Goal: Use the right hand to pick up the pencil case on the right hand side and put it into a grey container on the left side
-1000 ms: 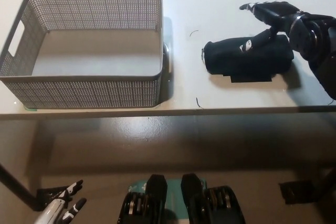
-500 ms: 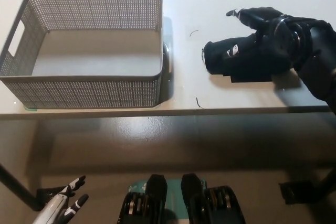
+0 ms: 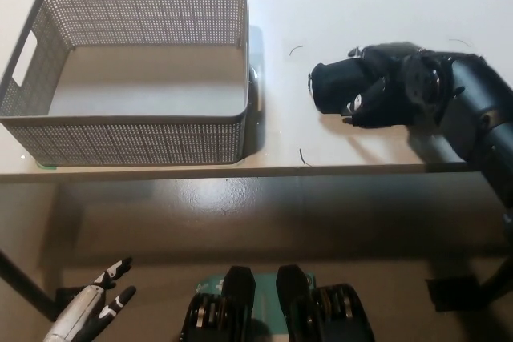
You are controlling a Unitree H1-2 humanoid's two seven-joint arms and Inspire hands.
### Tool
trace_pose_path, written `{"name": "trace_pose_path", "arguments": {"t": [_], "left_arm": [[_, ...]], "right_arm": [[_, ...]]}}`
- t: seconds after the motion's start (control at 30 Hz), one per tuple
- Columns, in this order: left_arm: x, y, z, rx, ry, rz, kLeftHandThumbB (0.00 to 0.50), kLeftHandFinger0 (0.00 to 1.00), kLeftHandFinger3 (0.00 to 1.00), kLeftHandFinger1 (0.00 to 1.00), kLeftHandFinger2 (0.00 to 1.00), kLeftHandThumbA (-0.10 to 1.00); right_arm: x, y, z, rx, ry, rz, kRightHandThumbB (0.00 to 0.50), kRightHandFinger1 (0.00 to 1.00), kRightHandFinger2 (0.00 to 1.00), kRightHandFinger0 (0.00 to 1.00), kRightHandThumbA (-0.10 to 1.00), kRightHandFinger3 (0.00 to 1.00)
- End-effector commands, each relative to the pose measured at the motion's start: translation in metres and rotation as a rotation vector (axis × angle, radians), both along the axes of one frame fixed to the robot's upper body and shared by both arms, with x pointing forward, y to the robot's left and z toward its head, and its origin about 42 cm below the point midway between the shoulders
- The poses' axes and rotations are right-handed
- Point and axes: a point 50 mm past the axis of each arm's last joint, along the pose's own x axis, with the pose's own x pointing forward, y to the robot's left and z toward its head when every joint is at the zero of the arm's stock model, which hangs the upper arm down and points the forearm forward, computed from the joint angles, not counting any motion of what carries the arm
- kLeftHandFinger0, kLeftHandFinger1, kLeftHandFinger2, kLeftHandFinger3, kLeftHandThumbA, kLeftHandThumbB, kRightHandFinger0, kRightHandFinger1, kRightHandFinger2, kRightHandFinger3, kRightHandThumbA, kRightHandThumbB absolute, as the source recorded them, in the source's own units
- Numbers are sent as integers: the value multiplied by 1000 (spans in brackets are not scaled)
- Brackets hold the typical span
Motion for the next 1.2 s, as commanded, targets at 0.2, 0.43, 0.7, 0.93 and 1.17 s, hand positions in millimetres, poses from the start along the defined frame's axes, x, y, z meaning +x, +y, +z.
{"name": "trace_pose_path", "arguments": {"t": [0.2,0.43,0.7,0.93,1.17], "left_arm": [[11,9,20,21,-79,-27,493,1000,1000,1000,1000,1000],[14,8,22,21,-77,-30,497,1000,1000,1000,1000,1000],[20,8,24,26,-82,-33,496,1000,1000,1000,1000,1000],[20,9,26,38,-78,-33,496,1000,1000,1000,1000,1000],[23,8,27,31,-95,-41,485,1000,1000,1000,1000,1000]], "right_arm": [[3,3,-3,37,-45,22,500,1000,1000,1000,984,1000],[-1,-2,-17,84,-27,-7,500,1000,1000,1000,878,1000],[-2,-21,-9,204,-408,-18,172,498,870,21,-100,704],[-1,-28,7,255,-512,19,249,376,733,0,-100,653],[-1,-31,11,236,-578,35,248,338,749,0,-100,740]]}}
